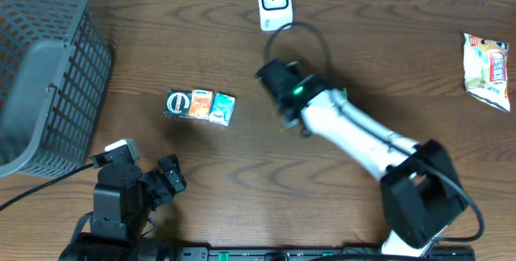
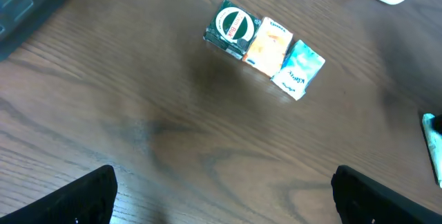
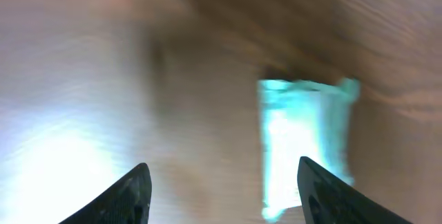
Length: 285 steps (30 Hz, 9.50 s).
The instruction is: Scan the item barcode
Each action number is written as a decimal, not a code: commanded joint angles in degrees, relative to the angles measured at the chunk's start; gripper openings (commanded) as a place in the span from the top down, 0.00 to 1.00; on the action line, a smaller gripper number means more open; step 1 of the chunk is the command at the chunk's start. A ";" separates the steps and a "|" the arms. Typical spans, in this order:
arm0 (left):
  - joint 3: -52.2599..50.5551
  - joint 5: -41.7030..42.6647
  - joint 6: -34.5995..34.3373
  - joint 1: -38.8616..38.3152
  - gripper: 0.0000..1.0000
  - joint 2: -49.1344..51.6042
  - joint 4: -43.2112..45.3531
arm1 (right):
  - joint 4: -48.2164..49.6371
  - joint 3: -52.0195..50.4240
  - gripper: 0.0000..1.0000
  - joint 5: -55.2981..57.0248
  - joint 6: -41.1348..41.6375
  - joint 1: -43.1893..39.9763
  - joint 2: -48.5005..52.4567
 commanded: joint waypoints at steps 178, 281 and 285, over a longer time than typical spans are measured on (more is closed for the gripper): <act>0.11 -0.15 0.11 0.13 0.03 -0.26 0.02 | 8.35 -7.17 0.87 -28.79 -14.23 -10.47 4.50; 0.11 -0.15 0.11 0.13 0.02 -0.26 0.02 | -0.44 40.89 0.99 -27.93 -8.94 -8.63 21.81; 0.11 -0.15 0.11 0.13 0.02 -0.26 0.02 | 8.92 44.06 0.99 -28.57 -5.95 -8.98 21.86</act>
